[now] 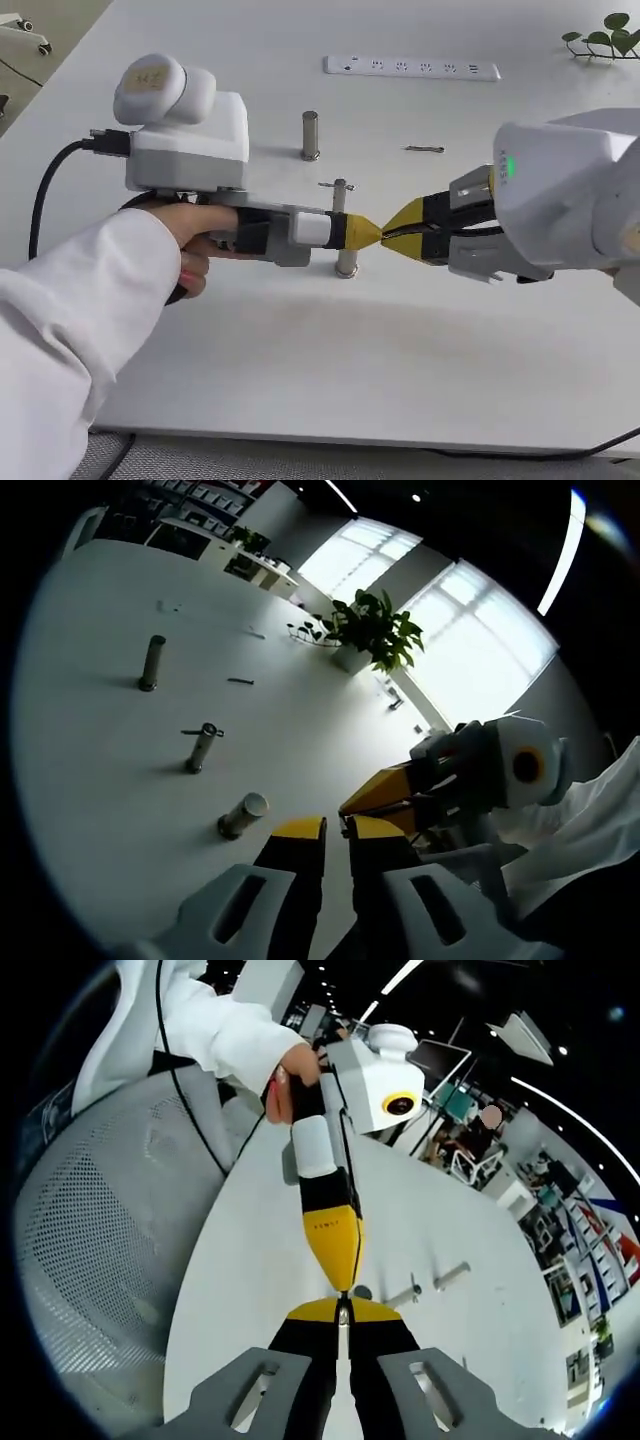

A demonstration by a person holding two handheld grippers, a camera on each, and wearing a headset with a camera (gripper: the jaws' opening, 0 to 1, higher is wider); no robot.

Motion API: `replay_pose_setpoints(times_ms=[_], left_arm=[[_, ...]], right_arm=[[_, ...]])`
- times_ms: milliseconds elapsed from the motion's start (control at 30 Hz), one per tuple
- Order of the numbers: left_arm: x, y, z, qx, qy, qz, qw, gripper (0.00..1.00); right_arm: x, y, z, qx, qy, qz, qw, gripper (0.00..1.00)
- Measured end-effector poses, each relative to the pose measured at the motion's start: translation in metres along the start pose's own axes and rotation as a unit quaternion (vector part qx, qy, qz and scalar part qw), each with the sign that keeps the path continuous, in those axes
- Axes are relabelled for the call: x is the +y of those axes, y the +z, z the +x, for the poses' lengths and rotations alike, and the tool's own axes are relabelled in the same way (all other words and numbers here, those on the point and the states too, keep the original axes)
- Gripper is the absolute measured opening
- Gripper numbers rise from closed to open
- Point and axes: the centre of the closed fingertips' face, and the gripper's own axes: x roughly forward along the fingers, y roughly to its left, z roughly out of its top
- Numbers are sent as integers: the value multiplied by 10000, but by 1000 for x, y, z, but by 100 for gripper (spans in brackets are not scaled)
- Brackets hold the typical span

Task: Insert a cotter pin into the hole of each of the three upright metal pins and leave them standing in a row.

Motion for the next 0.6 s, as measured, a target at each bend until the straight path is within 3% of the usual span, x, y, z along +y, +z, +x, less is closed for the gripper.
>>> replay_pose_setpoints(times_ms=[367,600], left_arm=[[-4,-3,-1,84,-144,-154,9997,1],[-6,-3,-1,1,-117,-204,9997,1]], right_arm=[[4,6,-2,-42,23,-49,10000,0],[3,5,-4,-38,21,-76,10000,0]])
